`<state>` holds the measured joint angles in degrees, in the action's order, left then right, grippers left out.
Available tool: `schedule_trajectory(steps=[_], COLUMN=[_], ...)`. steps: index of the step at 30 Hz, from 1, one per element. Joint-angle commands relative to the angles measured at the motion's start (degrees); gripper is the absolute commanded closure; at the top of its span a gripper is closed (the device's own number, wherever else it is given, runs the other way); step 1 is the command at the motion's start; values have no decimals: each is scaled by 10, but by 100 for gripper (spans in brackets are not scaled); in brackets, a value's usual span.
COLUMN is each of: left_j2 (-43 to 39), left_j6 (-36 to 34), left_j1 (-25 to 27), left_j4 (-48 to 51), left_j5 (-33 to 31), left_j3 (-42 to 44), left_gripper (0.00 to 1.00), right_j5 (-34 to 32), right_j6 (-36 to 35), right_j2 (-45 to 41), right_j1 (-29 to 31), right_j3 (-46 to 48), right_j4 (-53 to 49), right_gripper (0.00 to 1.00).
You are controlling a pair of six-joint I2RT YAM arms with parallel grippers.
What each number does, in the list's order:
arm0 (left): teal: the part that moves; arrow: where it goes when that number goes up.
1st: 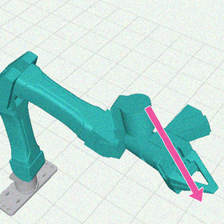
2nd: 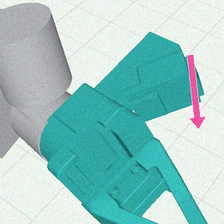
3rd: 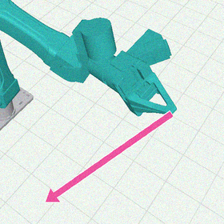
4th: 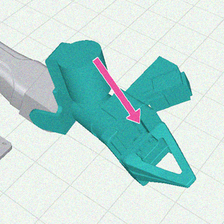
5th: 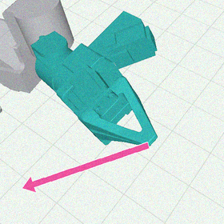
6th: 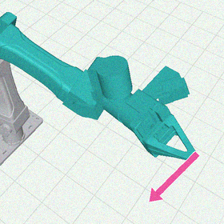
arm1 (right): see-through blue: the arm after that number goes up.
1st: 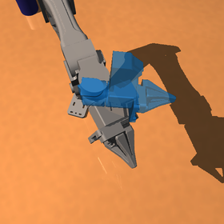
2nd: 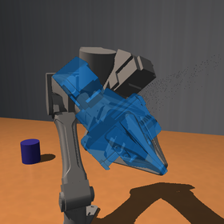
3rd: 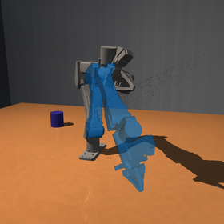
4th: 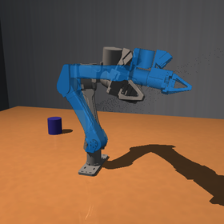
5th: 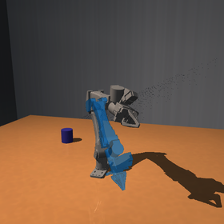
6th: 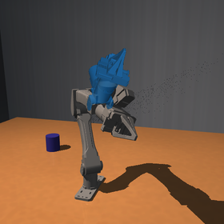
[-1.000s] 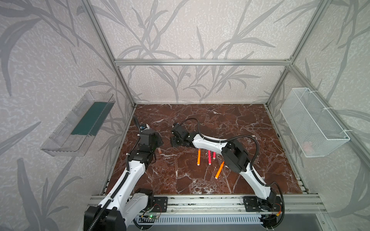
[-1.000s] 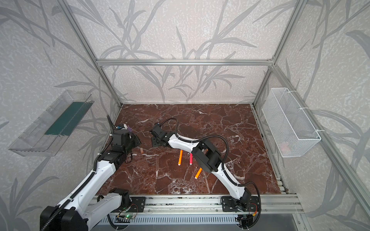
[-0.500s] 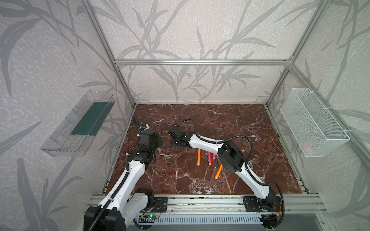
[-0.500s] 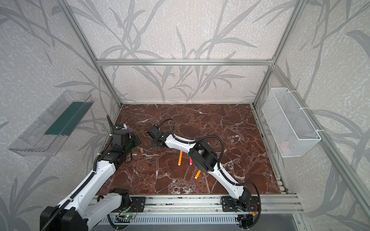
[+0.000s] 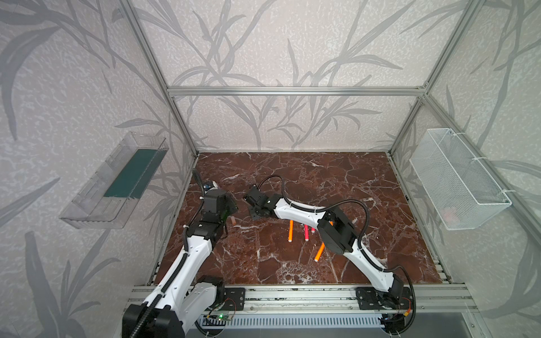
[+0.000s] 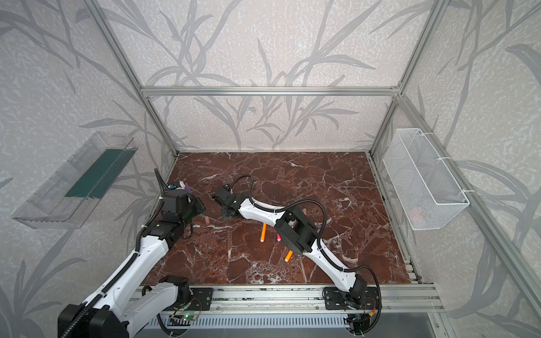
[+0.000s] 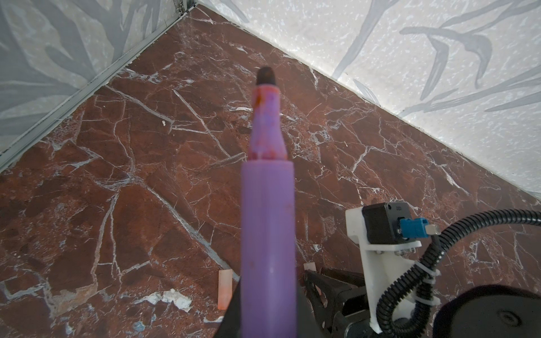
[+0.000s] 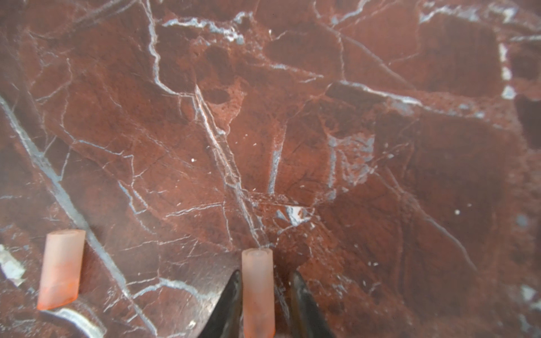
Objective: Insert the pens into the pen caps
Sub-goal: 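Grasp the pale pink cap with the right gripper and lift it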
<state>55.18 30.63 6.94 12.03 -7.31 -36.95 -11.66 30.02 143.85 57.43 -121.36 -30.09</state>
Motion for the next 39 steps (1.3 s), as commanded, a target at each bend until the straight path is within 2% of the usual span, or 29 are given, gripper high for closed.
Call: schedule_trajectory(steps=[1, 11, 16, 22, 25, 28, 34, 37, 39], left_j2=[-14, -17, -17, -24, -30, -32, -21, -22, -24], left_j6=[6, 8, 7, 7, 1, -8, -33, -39, -50], left_j1=[-5, -5, -6, -7, -6, -6, 1, 29, 74], left_j4=[4, 2, 3, 4, 0, -8, -34, -49, -58], left_j5=[0, 4, 5, 11, 21, 53, 148, 160, 149], left_j3=[8, 8, 9, 11, 14, 14, 11, 13, 11], left_gripper=[100, 100, 100, 100, 100, 100, 100, 100, 100], right_j5=[-27, -30, -31, -34, -41, -44, -40, -55, -52], right_j6=[-9, -13, -11, 1, 8, 9, 20, 20, 25], right_j2=[23, 61, 60, 35, -11, -90, -297, -393, -447], right_j1=[4, 7, 8, 7, 6, 1, -33, -53, -69], right_j3=[-24, -81, -81, -56, -11, 74, 315, 417, 468], right_j4=[-33, -72, -79, -73, -50, 1, 160, 219, 239], right_gripper=[72, 72, 84, 88, 88, 88, 89, 89, 90])
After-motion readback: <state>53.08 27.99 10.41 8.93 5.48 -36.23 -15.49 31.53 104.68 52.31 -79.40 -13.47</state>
